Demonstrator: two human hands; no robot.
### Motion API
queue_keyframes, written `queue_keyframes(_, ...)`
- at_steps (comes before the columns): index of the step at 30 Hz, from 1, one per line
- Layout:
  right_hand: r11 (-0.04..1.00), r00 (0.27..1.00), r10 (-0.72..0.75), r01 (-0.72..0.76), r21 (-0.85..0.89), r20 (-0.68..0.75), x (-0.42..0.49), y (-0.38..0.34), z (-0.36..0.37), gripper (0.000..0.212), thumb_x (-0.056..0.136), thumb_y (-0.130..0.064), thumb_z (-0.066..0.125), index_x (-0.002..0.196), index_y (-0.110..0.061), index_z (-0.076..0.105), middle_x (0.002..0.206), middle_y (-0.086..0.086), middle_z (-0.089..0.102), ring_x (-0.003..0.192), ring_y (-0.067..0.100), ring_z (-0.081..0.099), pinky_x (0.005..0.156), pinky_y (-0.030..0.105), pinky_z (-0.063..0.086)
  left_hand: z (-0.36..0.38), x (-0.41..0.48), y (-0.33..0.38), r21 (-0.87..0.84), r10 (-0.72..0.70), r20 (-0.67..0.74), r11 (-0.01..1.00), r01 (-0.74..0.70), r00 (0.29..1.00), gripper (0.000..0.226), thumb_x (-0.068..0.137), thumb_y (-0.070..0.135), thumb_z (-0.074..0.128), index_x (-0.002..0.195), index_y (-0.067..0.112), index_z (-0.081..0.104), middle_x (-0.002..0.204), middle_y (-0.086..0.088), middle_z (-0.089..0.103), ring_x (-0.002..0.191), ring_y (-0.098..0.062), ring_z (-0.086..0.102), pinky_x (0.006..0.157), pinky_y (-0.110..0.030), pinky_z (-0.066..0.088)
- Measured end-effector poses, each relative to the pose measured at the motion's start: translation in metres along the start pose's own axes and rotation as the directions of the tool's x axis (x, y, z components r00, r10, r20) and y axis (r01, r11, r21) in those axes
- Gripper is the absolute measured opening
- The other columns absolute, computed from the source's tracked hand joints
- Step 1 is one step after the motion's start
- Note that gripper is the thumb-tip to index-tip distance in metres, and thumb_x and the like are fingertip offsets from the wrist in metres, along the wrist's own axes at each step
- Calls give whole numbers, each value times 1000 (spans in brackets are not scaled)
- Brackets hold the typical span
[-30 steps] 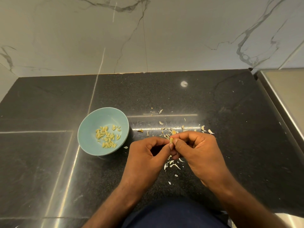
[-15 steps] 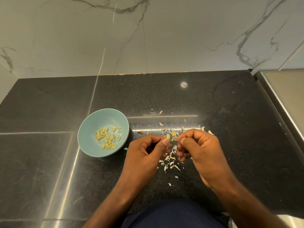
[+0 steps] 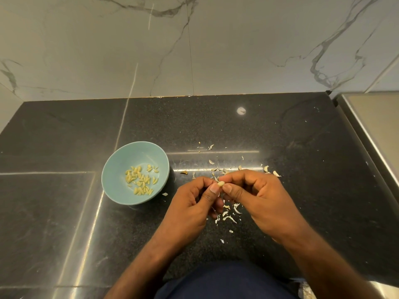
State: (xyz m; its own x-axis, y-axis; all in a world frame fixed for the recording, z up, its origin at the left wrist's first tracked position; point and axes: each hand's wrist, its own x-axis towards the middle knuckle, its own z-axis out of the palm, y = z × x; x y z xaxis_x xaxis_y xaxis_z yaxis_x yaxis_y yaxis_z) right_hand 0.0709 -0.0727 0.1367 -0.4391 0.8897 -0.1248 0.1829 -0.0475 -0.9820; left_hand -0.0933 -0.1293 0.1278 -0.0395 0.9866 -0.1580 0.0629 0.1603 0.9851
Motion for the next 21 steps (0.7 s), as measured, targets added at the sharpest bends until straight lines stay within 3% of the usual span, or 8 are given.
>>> queue_keyframes(3, 997, 1000, 8, -9, 73, 12, 1, 3, 4, 20, 80, -26, 69, 95, -14, 74, 82, 3, 75, 74, 15, 70, 71, 30, 59, 1, -1, 0, -11, 1, 12, 1000, -1, 1000, 26, 94, 32, 49, 92, 12, 64, 71, 3, 65, 67, -10, 62, 62, -23, 51)
queue_keyframes(6, 959, 996, 86, -84, 271, 5, 2, 7, 10, 19, 77, -22, 69, 92, -10, 72, 76, 4, 72, 65, 14, 65, 60, 25, 54, 1, -2, -3, -9, 7, 23, 1000, -7, 1000, 25, 97, 29, 47, 93, 10, 62, 73, 5, 66, 68, -10, 62, 63, -23, 51)
queue_keyframes(11, 880, 976, 214, -212, 424, 43, 8, 14, 13, 8, 80, -18, 70, 85, -14, 74, 77, 7, 69, 64, 16, 63, 56, 25, 51, -7, -1, -25, -13, -55, -32, 998, 55, 998, 19, 99, 21, 50, 96, 8, 63, 76, 2, 66, 69, -11, 64, 61, -24, 52)
queue_keyframes(16, 900, 949, 306, -314, 302, 76, 31, 26, 38, 11, 89, -12, 70, 96, -4, 71, 76, 8, 69, 65, 18, 61, 57, 25, 51, -14, 7, -89, 2, -254, -231, 965, 262, 939, 17, 101, 10, 52, 99, 16, 67, 82, -5, 70, 73, -16, 66, 68, -23, 55)
queue_keyframes(21, 978, 960, 205, -209, 4, 190, 81, 20, 101, 9, 94, -15, 68, 99, -11, 74, 73, 2, 70, 63, 12, 63, 61, 25, 54, -18, 7, -111, 6, -215, -358, 973, 233, 908, 19, 101, 8, 50, 99, 16, 67, 83, -9, 70, 73, -18, 68, 68, -28, 58)
